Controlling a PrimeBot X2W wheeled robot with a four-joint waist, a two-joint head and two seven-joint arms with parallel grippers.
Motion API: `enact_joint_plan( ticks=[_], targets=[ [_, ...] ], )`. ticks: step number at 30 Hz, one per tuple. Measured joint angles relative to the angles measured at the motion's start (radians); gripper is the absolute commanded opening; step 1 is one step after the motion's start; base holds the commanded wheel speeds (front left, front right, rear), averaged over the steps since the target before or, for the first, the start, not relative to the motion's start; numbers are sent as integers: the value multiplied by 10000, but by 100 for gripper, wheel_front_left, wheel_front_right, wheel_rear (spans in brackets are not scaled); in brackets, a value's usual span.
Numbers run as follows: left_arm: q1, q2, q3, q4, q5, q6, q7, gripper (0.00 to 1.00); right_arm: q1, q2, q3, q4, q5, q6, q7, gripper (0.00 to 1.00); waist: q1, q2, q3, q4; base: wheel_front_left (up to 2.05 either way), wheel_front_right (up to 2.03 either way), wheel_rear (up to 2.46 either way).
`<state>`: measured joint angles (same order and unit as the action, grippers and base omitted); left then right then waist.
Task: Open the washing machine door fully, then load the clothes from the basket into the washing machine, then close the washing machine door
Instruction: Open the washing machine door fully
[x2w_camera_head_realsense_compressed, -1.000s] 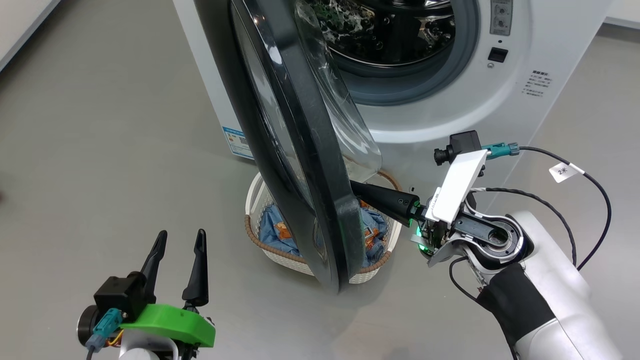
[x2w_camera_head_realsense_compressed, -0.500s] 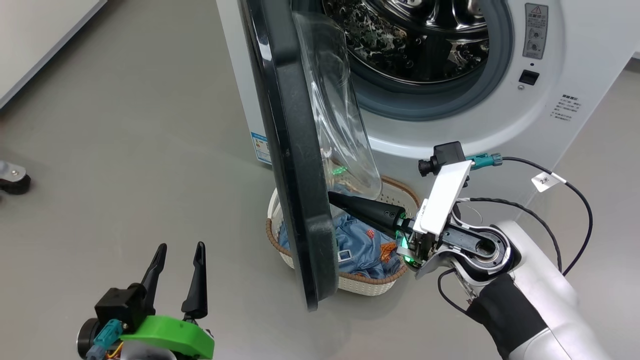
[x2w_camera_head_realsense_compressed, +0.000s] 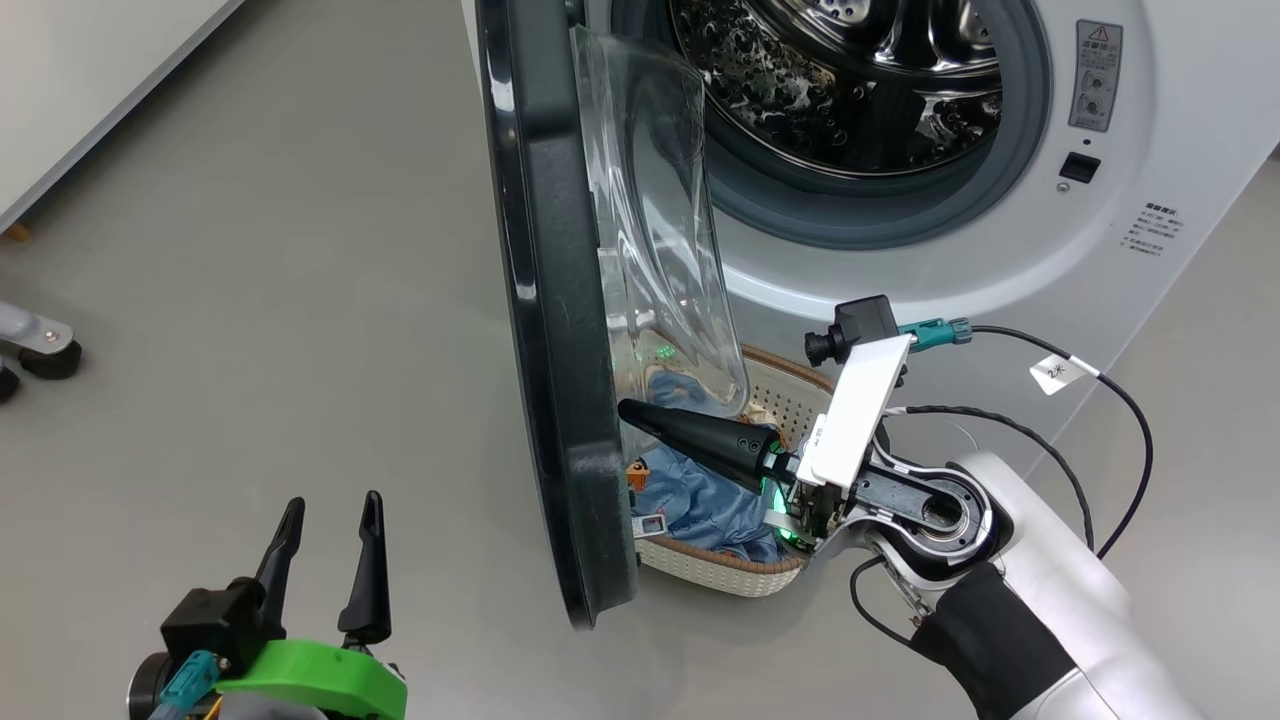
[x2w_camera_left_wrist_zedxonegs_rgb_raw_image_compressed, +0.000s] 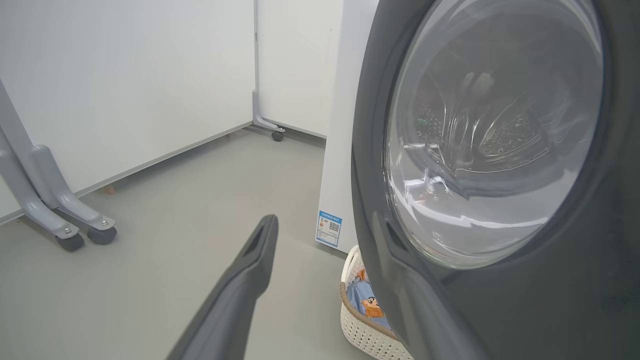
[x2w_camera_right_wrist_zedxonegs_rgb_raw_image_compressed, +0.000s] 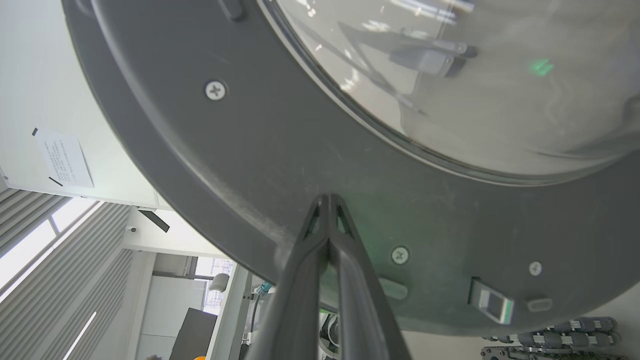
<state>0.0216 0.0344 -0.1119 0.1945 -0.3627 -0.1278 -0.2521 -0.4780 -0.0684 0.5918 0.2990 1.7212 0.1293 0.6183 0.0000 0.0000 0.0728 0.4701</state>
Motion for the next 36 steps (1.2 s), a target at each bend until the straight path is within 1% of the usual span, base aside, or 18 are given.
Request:
enact_joint_plan(
  ticks=[9,14,16,18,19,20,21,23,24,25,30,36],
  targets=[
    [2,17,186,-59,0,0,0,100,0,25,167,6,33,0,-173,0,0,0,-38,-275,0,0,0],
    [3,21,499,-84,17,0,0,100,0,33,144,0,-102,0,-194,0,0,0,-105,-484,0,0,0],
    [8,17,589,-92,31,0,0,100,1,38,92,-17,-242,0,-259,0,0,0,-136,-577,0,0,0],
    [58,19,811,-102,69,0,0,100,1,25,31,-165,-625,0,-282,0,0,0,-191,-731,0,0,0],
    [98,21,846,-107,102,0,0,100,1,-25,12,-255,-755,0,-368,4,0,0,-211,-786,0,0,0],
    [146,17,882,-115,125,0,0,100,2,-61,-6,-351,-838,0,-426,22,0,0,-231,-841,0,0,0],
    [198,17,920,-125,136,0,0,100,3,-130,-23,-460,-995,0,-499,36,0,0,-251,-899,0,0,0],
    [252,19,1020,-132,150,0,0,100,18,-336,-84,-690,-1287,0,-665,56,0,0,-291,-1023,0,0,0],
    [254,19,1066,-140,198,0,0,100,52,-454,-98,-825,-1452,0,-767,80,0,0,-310,-1088,0,0,0],
    [254,19,1104,-151,211,0,0,100,112,-539,-125,-965,-1557,0,-842,100,0,0,-328,-1154,0,0,0],
    [337,17,1223,-224,299,0,0,100,429,-955,-405,-1639,-2192,0,-1590,100,0,0,-402,-1502,0,0,0],
    [419,19,1396,-278,370,0,0,100,869,-1814,-725,-2178,-3323,0,-2778,100,0,0,-462,-1920,0,0,0]
  ],
)
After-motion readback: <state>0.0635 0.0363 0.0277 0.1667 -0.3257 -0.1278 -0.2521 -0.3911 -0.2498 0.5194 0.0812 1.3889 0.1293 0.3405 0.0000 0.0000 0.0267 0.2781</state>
